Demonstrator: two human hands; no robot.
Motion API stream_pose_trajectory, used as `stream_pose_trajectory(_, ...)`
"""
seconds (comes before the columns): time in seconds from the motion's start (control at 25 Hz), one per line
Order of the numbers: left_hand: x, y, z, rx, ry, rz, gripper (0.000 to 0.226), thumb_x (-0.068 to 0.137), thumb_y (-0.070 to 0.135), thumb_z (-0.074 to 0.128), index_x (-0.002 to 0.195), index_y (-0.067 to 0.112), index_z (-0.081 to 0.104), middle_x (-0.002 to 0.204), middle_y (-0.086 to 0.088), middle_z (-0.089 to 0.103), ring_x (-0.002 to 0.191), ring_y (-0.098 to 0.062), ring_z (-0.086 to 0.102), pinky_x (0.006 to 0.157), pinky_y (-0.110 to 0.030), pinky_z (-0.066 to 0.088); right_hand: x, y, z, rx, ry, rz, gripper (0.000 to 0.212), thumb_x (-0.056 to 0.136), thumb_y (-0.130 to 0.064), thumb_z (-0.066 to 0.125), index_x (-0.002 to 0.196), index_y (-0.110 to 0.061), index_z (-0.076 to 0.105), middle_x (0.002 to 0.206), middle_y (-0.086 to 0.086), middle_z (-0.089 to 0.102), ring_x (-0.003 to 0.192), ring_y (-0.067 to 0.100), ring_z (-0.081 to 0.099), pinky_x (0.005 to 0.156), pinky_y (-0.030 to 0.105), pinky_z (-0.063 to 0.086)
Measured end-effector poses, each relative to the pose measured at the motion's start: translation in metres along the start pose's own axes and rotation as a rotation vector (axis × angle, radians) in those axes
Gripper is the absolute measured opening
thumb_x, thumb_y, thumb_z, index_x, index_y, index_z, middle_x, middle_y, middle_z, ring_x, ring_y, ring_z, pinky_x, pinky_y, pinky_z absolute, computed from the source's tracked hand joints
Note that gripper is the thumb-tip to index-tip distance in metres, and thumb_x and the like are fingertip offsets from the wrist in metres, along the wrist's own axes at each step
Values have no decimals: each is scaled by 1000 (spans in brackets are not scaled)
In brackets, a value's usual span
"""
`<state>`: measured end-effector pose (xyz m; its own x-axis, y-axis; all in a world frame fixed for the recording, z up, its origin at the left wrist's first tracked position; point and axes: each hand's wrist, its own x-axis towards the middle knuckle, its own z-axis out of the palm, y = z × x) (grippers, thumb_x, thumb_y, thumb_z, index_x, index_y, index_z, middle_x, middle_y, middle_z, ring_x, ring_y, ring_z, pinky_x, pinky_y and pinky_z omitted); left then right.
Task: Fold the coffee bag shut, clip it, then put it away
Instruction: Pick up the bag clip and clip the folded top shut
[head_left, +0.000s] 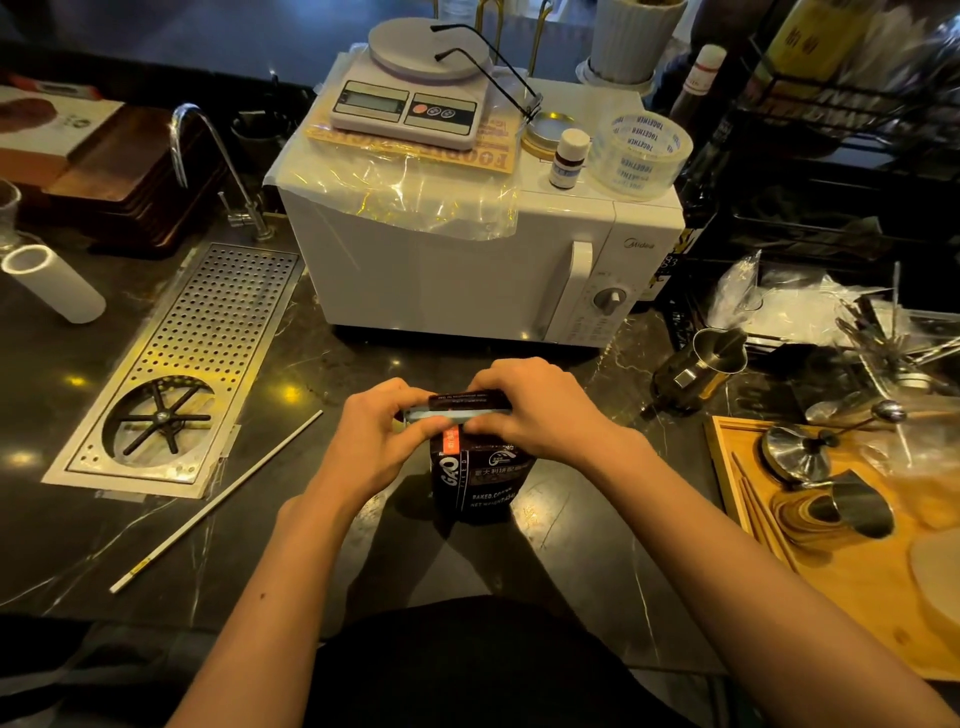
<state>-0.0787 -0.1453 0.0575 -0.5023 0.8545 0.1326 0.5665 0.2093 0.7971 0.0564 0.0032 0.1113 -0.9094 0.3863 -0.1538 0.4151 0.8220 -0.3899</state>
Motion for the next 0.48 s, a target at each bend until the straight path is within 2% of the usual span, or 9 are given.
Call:
stream_pose_trajectory(0.16, -1, -1, 2, 5, 15, 2, 24, 82, 24, 74, 105, 17, 73, 88, 0, 65, 84, -5, 59, 70, -8, 41, -11, 9, 10, 77, 114, 104, 31, 85, -42, 69, 112, -27, 67, 103, -6, 64, 102, 19, 59, 84, 43, 50)
stream_pose_trajectory(0.28, 1, -3, 4, -29, 38, -5, 23, 81, 22, 74, 104, 17, 73, 87, -2, 66, 83, -10, 61, 70, -11, 44, -11, 11, 18, 150, 174, 111, 31, 83, -40, 71, 112, -27, 69, 103, -6, 67, 101, 17, 61, 83, 40, 50)
stream_pose_trajectory(0.4, 0, -3, 3, -41, 38, -33, 23, 82, 21, 74, 104, 17, 73, 86, 0, 64, 83, -9, 60, 69, -9, 43, -16, 25, 21, 404, 199, 141, 28, 80, -27, 77, 108, -24, 72, 101, -7, 71, 93, 7, 62, 80, 23, 48)
stream_pose_trajectory(0.48, -2, -3, 5, -52, 34, -41, 23, 81, 22, 74, 104, 17, 73, 85, 1, 64, 83, -9, 60, 69, -10, 43, -26, 32, 29, 587, 279, 198, 26, 77, -19, 80, 101, -24, 73, 94, -7, 72, 88, 5, 65, 77, 17, 48)
